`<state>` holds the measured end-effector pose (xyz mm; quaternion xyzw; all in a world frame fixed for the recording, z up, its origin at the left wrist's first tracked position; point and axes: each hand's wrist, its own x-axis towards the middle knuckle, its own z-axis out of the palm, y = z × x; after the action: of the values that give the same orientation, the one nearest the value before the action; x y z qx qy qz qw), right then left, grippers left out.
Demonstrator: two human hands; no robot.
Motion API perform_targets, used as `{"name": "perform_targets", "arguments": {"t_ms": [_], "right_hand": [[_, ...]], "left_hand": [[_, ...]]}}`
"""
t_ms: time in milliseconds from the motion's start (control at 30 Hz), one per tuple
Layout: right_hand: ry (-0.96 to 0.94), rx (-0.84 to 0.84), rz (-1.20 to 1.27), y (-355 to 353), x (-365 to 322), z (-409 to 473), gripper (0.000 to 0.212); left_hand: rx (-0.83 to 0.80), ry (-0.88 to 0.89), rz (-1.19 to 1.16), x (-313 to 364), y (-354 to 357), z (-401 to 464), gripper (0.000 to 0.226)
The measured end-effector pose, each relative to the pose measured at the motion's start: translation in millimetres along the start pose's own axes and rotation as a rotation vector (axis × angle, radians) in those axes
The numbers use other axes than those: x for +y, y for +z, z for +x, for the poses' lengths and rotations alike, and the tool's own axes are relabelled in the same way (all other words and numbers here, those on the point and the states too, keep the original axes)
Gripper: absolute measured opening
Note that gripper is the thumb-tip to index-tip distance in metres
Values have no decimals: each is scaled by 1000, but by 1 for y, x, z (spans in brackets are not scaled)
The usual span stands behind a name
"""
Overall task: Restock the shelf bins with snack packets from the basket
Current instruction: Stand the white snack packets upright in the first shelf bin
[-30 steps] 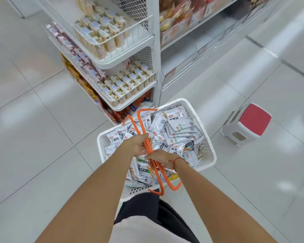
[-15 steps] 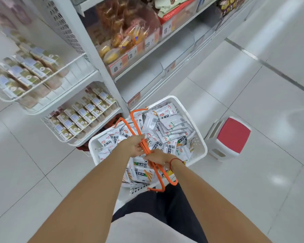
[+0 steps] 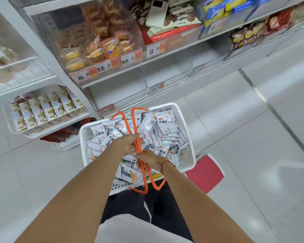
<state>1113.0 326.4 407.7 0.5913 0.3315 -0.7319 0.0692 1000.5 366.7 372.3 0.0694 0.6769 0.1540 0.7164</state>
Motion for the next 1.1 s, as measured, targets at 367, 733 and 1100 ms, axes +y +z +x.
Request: {"name": "perform_targets", "arguments": {"t_ms": [367,733,1100], "right_hand": [[-194,103,33,-123,-57,-114,33],[126,51,-73,-225,-71,50,20],[103,-67,-148,-311,-80,109,12]], "left_hand": [[30,-38,-123,50,93,47,18],[57,-78,-180,138,151,104,22],[103,-70,-296,181,206,140,21]]}}
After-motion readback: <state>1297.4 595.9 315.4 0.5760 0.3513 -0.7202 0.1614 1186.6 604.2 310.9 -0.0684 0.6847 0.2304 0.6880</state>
